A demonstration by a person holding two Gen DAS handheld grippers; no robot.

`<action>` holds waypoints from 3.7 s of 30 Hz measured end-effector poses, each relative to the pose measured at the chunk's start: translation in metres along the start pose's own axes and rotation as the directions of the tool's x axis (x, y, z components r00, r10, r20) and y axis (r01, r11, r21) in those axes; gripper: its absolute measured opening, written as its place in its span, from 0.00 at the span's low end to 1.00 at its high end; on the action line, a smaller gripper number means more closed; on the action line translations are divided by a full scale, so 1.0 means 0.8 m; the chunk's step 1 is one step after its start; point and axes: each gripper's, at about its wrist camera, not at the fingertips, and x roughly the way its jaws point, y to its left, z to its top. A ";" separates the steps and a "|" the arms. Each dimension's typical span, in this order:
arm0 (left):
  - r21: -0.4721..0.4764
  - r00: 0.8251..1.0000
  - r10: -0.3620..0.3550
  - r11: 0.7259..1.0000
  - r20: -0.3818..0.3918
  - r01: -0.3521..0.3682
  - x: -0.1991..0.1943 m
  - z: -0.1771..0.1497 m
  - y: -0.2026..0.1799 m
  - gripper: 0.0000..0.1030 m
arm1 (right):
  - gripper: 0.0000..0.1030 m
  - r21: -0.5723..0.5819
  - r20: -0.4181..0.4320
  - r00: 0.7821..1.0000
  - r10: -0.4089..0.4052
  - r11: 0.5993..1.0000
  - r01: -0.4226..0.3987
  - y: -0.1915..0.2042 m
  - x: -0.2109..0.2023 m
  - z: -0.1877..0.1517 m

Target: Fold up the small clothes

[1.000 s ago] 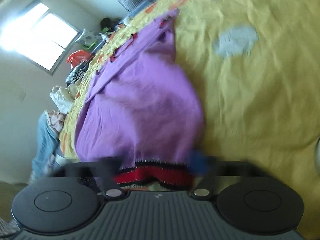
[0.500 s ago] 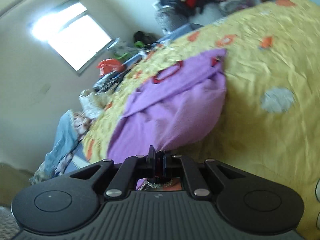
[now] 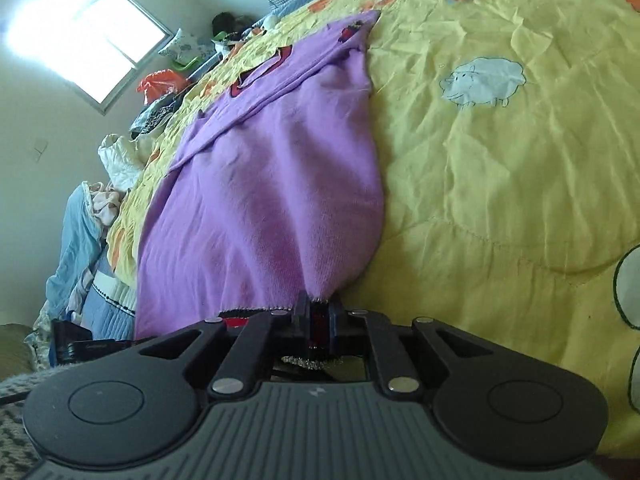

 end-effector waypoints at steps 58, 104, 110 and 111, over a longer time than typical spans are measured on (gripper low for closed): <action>-0.186 0.980 0.058 0.982 0.189 -0.022 0.100 0.452 -0.023 0.01 | 0.04 0.274 0.151 0.983 0.104 0.951 -0.143 -0.094 0.225 0.417; -0.345 0.957 0.085 0.938 0.279 0.017 0.123 0.507 0.012 0.15 | 0.09 -0.297 0.209 0.954 -0.213 0.916 0.270 -0.027 0.308 0.433; -0.238 0.918 0.142 0.970 0.371 -0.053 0.071 0.491 -0.019 0.63 | 0.64 -0.204 0.230 0.967 -0.109 0.966 0.157 -0.045 0.287 0.430; -0.220 0.916 0.144 0.973 0.373 -0.063 0.064 0.486 -0.027 0.63 | 0.64 -0.210 0.229 0.968 -0.102 0.966 0.151 -0.046 0.285 0.431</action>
